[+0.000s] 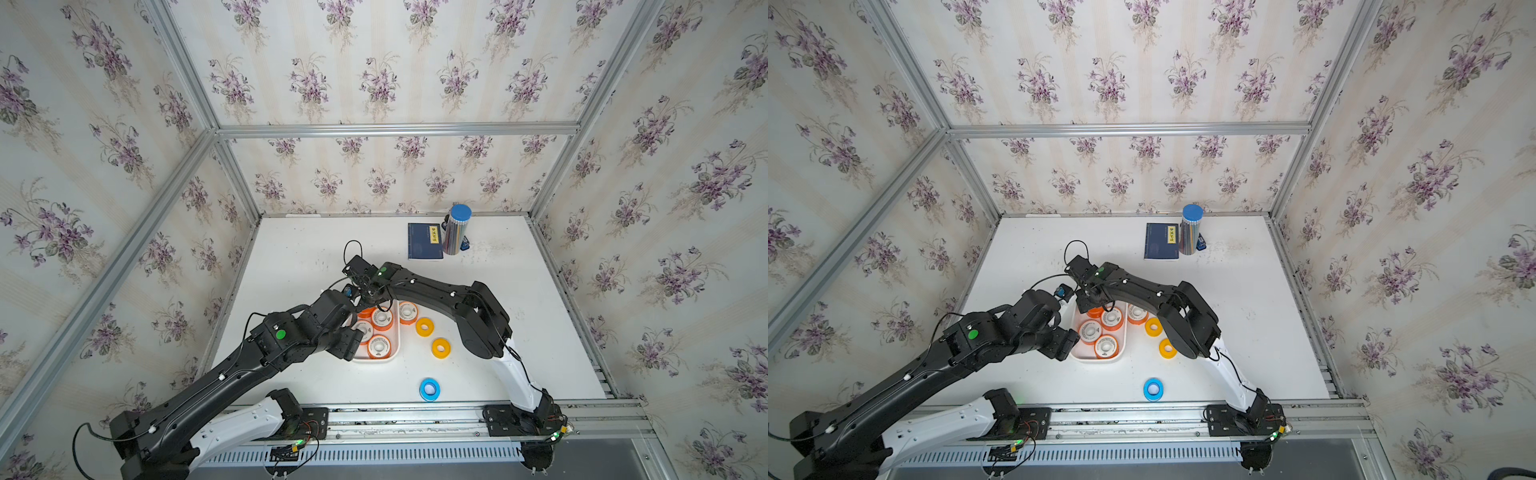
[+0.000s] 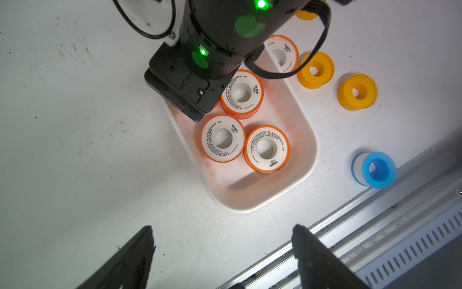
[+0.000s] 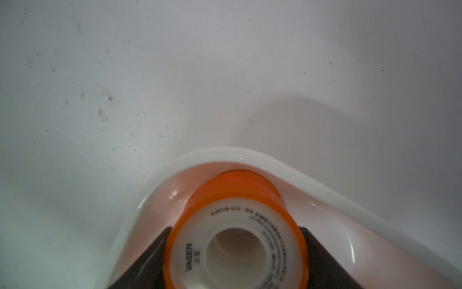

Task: Put the sealing tape into the storage box
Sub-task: Place the sealing tape in the storage box.

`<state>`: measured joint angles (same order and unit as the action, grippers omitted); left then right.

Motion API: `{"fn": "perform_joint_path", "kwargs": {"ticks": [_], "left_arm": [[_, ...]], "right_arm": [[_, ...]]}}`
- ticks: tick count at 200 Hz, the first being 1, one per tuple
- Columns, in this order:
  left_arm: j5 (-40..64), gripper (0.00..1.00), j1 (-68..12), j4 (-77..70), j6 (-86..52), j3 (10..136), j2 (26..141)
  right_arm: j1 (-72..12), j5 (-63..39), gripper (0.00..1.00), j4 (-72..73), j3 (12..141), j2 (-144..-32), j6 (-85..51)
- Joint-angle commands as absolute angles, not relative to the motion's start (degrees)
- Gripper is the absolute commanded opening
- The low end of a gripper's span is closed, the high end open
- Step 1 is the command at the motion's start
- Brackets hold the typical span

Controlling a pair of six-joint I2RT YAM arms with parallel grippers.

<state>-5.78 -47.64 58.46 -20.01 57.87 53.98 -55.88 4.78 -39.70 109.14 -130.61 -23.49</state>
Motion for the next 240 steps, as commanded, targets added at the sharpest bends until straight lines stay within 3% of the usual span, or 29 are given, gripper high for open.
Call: {"fn": "perform_joint_path", "kwargs": {"ticks": [1,83,167,240], "left_arm": [[-6.42,0.86,-47.64,58.22,-20.07,57.75,53.91],[-6.30,0.87,-47.63,58.21,-20.05,57.80,54.11],[-5.98,0.87,-47.64,58.25,-20.06,57.81,54.31],[-6.15,0.87,-47.59,58.17,-20.06,57.60,54.07]], "right_arm": [[-55.84,5.09,0.61,-41.56,110.67,-131.61,-22.77],[-55.93,5.74,0.63,-43.07,111.54,-132.02,-22.92],[-56.23,6.31,0.76,-43.73,110.73,-130.36,-22.28],[-56.25,4.71,0.80,-42.71,109.71,-128.95,-21.97]]}}
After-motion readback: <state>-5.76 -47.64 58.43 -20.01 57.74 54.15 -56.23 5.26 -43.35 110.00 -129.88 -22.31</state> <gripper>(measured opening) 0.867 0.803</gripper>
